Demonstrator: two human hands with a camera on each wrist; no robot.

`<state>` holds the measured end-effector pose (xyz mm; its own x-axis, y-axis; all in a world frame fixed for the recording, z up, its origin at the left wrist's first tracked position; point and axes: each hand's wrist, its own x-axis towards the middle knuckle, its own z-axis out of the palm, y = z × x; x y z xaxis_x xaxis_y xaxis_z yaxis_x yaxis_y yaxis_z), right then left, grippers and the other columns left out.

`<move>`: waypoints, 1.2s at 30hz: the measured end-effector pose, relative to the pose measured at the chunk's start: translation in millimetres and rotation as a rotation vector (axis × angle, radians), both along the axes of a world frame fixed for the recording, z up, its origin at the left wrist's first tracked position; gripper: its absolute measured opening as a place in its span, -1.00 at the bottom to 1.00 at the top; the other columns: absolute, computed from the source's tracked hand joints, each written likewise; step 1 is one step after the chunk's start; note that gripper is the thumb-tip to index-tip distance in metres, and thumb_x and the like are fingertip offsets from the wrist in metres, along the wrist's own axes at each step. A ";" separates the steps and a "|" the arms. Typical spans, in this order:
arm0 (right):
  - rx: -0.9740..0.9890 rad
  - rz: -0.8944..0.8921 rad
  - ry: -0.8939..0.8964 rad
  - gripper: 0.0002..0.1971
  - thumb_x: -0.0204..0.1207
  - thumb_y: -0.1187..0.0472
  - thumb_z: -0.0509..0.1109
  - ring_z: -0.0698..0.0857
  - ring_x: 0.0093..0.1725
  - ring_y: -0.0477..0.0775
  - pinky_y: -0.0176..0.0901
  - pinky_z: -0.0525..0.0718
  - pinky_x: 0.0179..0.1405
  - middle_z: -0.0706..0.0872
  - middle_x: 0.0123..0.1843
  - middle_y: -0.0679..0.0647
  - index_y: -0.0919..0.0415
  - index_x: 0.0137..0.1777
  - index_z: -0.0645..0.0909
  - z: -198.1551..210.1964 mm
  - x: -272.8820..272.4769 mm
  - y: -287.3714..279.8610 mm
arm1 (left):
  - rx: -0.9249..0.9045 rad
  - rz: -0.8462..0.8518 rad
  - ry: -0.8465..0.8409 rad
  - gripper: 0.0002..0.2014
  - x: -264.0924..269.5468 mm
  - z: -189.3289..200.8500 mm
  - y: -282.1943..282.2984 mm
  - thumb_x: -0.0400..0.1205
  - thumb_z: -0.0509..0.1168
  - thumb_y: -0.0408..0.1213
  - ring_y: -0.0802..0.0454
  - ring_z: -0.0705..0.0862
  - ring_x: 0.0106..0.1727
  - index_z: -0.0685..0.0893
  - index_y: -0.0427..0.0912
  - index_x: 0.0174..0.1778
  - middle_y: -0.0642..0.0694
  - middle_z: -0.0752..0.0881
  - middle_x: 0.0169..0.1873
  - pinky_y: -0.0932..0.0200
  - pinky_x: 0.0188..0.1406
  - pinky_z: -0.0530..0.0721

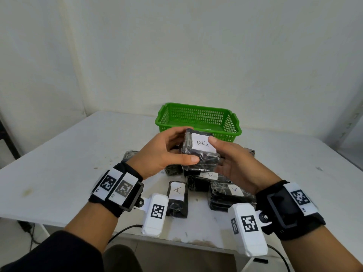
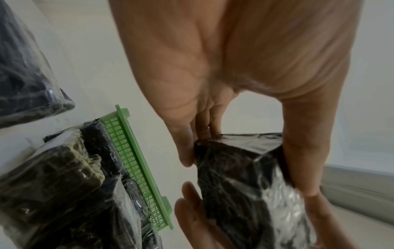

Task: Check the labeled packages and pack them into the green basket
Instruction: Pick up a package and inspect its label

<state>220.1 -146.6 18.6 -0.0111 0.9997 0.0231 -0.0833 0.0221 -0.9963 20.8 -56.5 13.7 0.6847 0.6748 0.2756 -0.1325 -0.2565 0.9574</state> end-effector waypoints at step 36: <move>-0.151 -0.266 -0.130 -0.70 0.74 0.12 0.42 0.69 -0.38 0.06 -0.19 0.53 -0.61 0.78 -0.18 0.15 0.40 0.21 0.73 44.8 34.5 117.8 | -0.068 0.653 0.471 -0.55 41.2 70.0 146.2 0.42 0.40 0.01 -0.12 0.74 0.01 0.75 -0.24 0.10 -0.14 0.79 0.06 0.00 0.08 0.74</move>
